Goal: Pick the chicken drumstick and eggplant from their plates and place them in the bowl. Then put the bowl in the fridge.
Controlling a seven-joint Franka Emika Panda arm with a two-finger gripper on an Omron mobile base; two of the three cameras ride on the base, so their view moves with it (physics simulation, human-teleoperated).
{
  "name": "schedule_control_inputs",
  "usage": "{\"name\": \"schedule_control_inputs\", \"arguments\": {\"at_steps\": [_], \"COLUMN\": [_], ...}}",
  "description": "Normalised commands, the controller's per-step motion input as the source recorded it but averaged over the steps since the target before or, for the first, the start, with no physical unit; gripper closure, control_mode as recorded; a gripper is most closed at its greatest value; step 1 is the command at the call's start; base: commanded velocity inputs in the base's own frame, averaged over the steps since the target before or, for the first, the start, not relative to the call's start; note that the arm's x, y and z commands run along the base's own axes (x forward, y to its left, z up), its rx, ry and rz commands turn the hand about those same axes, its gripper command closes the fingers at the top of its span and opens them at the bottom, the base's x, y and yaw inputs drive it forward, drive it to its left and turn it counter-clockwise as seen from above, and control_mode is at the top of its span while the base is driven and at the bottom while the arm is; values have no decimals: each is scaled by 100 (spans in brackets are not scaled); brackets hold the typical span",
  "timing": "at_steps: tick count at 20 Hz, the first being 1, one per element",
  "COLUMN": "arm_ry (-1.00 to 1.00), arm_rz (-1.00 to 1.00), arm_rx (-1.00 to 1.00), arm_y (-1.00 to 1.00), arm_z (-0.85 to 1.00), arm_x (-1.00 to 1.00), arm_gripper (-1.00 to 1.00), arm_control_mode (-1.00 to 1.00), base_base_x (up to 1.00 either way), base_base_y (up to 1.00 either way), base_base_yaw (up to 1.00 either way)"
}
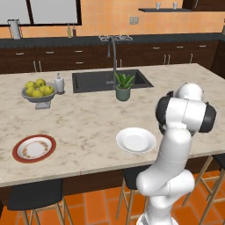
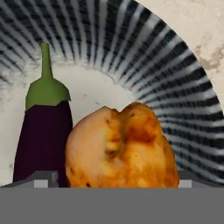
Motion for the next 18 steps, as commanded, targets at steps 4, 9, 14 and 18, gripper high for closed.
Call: {"name": "schedule_control_inputs", "arguments": {"at_steps": [4,9,14,18], "arm_ry": [-5,0,-3,-5], "arm_rz": [0,0,2,3], "arm_rx": [0,-7,-15,-16], "arm_y": [20,18,19,0], "arm_z": [33,-11,-33,-29], "arm_x": [-58,0,30,3], "arm_gripper": [-100,-100,-100,-100], "arm_control_mode": [-100,-100,-100,-100], "base_base_x": [0,0,0,0], "base_base_y": [0,0,0,0], "base_base_yaw": [0,0,0,0]}}
